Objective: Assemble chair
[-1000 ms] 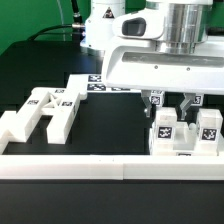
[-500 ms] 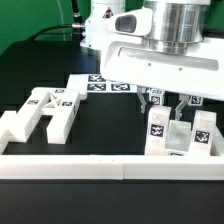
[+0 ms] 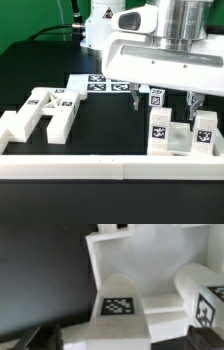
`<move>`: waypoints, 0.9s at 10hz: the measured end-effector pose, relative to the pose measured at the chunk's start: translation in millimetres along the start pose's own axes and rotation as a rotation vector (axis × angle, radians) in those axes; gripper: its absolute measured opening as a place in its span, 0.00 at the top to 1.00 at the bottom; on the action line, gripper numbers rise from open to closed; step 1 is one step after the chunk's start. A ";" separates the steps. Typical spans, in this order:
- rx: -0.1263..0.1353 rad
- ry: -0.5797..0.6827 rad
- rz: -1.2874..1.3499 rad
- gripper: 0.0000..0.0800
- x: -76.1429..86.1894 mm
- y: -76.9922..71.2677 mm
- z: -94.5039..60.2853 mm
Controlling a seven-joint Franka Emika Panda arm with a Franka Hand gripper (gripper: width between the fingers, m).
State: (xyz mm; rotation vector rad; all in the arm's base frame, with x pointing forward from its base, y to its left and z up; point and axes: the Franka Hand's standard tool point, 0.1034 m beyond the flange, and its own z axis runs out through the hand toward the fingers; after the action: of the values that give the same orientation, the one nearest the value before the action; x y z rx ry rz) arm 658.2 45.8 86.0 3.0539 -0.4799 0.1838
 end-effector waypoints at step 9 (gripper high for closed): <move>0.011 0.007 -0.075 0.19 -16.4 6.7 -4.9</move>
Offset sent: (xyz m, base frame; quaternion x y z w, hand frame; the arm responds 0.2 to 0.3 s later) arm 0.0000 0.0000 0.0000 0.0000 0.0000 0.0000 1.0000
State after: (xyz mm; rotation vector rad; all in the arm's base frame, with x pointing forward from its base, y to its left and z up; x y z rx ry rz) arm 640.1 44.7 89.0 3.0742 -0.3644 0.1940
